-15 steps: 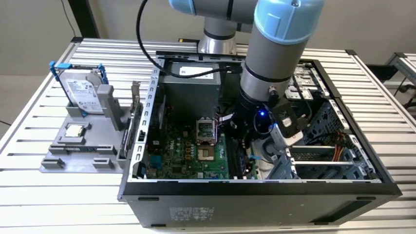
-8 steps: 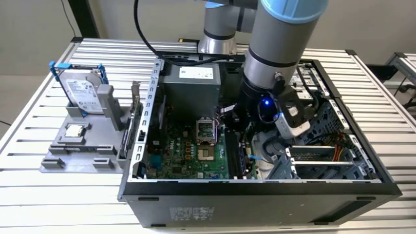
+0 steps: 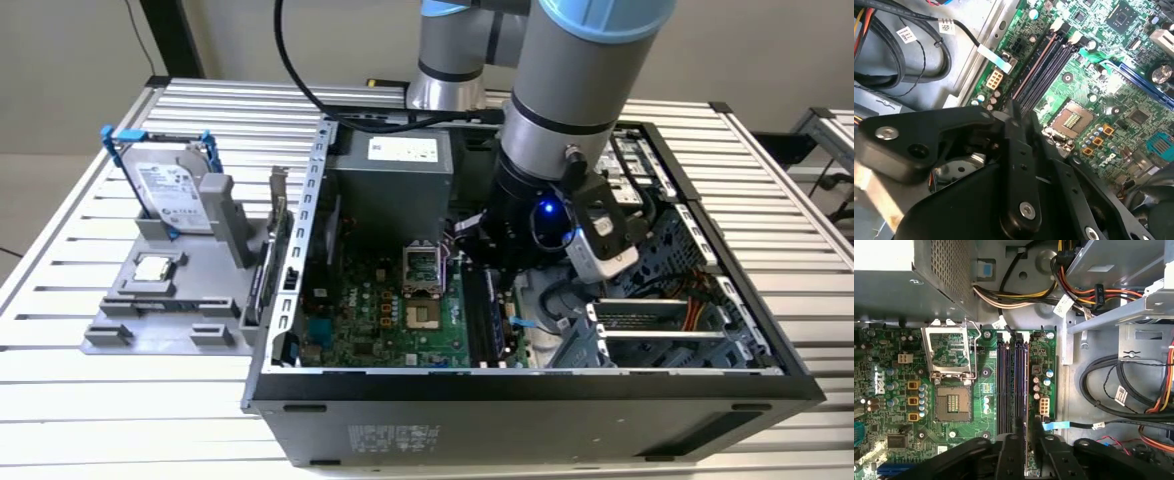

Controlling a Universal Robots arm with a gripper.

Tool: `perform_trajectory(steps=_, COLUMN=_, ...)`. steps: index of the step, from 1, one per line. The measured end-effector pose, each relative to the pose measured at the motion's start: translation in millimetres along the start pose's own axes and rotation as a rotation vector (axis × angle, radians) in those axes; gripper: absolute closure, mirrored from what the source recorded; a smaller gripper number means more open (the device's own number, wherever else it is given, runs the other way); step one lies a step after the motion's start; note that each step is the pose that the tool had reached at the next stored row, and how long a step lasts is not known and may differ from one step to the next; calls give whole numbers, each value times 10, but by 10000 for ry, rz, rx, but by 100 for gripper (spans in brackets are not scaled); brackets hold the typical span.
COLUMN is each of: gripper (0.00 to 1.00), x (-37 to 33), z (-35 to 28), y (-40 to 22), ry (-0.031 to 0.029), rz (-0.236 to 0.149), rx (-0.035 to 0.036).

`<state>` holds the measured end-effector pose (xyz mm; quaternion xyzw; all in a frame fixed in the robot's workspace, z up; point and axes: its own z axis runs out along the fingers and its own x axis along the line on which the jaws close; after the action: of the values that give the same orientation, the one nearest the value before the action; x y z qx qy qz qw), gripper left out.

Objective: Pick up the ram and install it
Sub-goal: 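Insert the ram into the slot, then press down the ram until it locks into place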

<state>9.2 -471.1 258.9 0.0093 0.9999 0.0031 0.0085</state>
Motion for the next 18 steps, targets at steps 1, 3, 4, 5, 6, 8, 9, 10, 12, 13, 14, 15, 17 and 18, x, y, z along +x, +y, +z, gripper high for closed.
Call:
perform_trajectory(steps=1, gripper=100, x=0, z=0, y=0, ry=0, rz=0, rx=-1)
perform_trajectory(steps=3, gripper=100, x=0, z=0, y=0, ry=0, rz=0, rx=-4)
perform_trajectory(steps=4, gripper=100, x=0, z=0, y=0, ry=0, rz=0, rx=-6)
perform_trajectory(steps=5, gripper=100, x=0, z=0, y=0, ry=0, rz=0, rx=-12)
perform_trajectory(steps=6, gripper=100, x=0, z=0, y=0, ry=0, rz=1, rx=-15)
perform_trajectory(steps=8, gripper=100, x=0, z=0, y=0, ry=0, rz=1, rx=-19)
perform_trajectory(steps=9, gripper=100, x=0, z=0, y=0, ry=0, rz=1, rx=-20)
perform_trajectory(steps=10, gripper=100, x=0, z=0, y=0, ry=0, rz=0, rx=-22)
perform_trajectory(steps=12, gripper=100, x=0, z=0, y=0, ry=0, rz=1, rx=-25)
perform_trajectory(steps=13, gripper=100, x=0, z=0, y=0, ry=1, rz=0, rx=-27)
perform_trajectory(steps=14, gripper=100, x=0, z=0, y=0, ry=0, rz=1, rx=-29)
perform_trajectory(steps=15, gripper=100, x=0, z=0, y=0, ry=1, rz=1, rx=-30)
perform_trajectory(steps=17, gripper=100, x=0, z=0, y=0, ry=1, rz=-21, rx=-33)
perform_trajectory(steps=18, gripper=100, x=0, z=0, y=0, ry=2, rz=-144, rx=-36)
